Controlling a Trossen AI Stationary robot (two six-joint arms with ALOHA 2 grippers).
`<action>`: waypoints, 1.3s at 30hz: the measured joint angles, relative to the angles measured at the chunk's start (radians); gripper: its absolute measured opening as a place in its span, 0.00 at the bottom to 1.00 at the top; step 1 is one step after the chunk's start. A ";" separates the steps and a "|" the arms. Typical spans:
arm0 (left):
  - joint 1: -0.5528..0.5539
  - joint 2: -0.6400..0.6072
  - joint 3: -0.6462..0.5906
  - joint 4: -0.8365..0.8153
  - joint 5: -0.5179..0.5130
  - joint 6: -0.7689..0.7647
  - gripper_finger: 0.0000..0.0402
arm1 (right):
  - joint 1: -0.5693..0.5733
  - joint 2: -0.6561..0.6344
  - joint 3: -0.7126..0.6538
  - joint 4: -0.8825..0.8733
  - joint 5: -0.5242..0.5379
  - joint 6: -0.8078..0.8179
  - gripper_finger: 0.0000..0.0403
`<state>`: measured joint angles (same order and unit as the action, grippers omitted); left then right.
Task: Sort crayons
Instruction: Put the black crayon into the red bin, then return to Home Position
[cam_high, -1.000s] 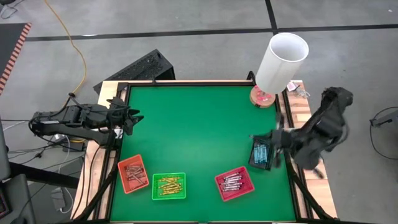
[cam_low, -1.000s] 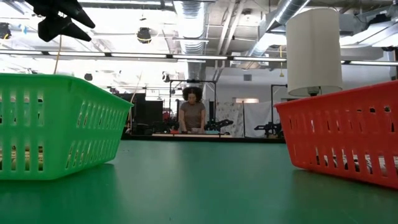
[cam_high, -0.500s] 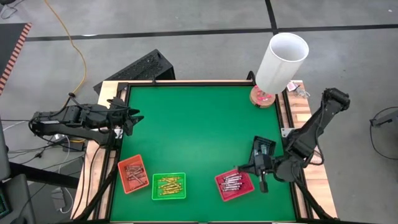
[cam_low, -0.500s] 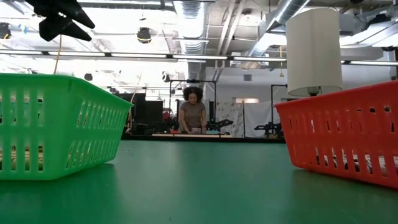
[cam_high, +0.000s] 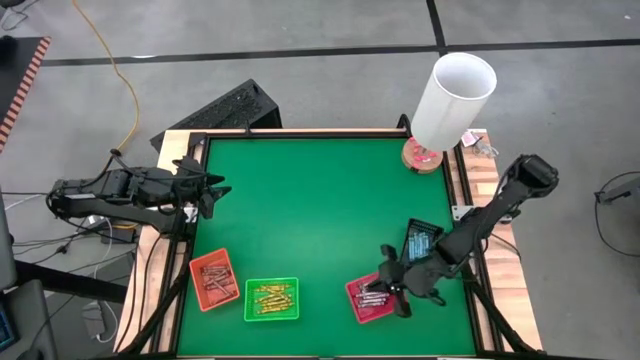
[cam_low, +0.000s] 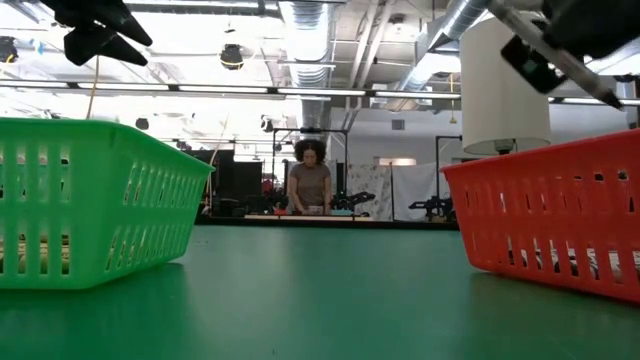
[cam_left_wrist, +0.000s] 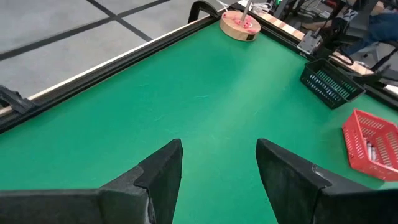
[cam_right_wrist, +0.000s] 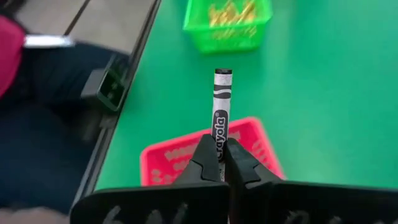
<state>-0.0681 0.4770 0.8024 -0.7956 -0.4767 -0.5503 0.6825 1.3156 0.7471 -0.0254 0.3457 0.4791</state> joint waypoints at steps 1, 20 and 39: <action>0.000 0.000 0.000 0.000 0.000 0.010 0.49 | -0.007 0.013 0.000 0.007 -0.031 0.006 0.00; 0.000 0.000 0.000 -0.001 -0.001 0.016 0.49 | -0.167 0.192 0.035 -0.119 -0.402 0.123 0.04; 0.000 0.000 0.000 -0.001 0.016 -0.023 0.49 | -0.189 0.173 0.285 -0.298 -0.401 0.024 0.19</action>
<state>-0.0677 0.4770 0.8024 -0.7963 -0.4606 -0.5734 0.4931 1.4886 1.0325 -0.3232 -0.0555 0.5026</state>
